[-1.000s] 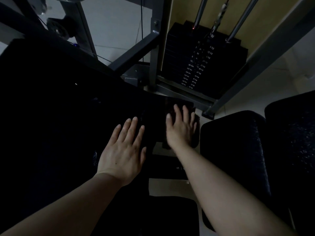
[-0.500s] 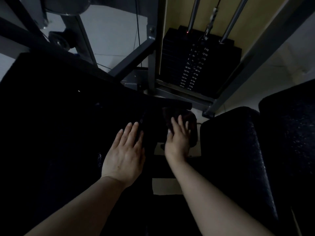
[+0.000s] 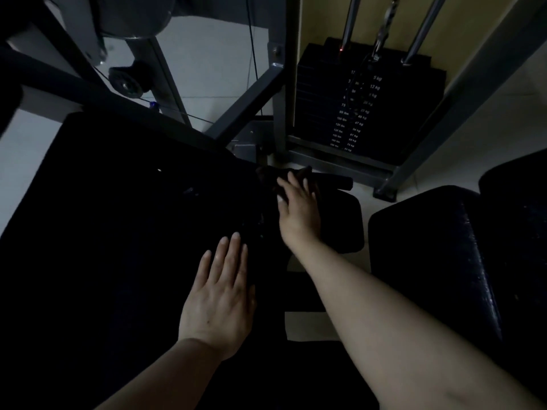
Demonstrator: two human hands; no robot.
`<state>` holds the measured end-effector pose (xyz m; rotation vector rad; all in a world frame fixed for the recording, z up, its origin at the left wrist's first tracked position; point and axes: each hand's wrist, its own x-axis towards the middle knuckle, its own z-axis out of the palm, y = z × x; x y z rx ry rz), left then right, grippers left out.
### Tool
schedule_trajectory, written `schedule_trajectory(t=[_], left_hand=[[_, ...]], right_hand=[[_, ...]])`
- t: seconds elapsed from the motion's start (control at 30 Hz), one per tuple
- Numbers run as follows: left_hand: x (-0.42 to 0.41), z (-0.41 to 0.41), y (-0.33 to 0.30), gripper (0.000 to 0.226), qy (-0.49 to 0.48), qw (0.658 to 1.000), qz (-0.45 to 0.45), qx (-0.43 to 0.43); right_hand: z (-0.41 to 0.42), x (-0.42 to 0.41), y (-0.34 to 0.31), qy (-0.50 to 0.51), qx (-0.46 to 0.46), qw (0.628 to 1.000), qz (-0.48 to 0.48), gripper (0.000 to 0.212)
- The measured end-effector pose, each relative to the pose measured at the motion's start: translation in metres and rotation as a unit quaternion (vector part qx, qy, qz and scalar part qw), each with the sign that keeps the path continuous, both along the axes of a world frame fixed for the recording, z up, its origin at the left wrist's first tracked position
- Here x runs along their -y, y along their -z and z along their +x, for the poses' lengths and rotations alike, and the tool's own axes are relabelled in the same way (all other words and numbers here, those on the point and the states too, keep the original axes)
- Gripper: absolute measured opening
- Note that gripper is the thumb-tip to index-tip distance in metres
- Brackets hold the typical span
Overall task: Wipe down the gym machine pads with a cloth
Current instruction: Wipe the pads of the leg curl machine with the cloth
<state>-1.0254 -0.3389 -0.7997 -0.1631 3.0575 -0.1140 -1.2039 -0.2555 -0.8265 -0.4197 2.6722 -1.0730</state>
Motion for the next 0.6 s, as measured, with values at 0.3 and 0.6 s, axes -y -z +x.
schedule_trajectory(t=[0.3, 0.6], left_hand=[[-0.001, 0.005, -0.009, 0.05, 0.004, 0.998, 0.057, -0.032], [0.035, 0.026, -0.025, 0.053, -0.011, 0.999, 0.048, 0.003]], right_hand=[[0.075, -0.009, -0.001, -0.055, 0.003, 0.989, -0.134, 0.034], [0.067, 0.019, -0.014, -0.114, -0.03, 0.989, 0.088, 0.057]])
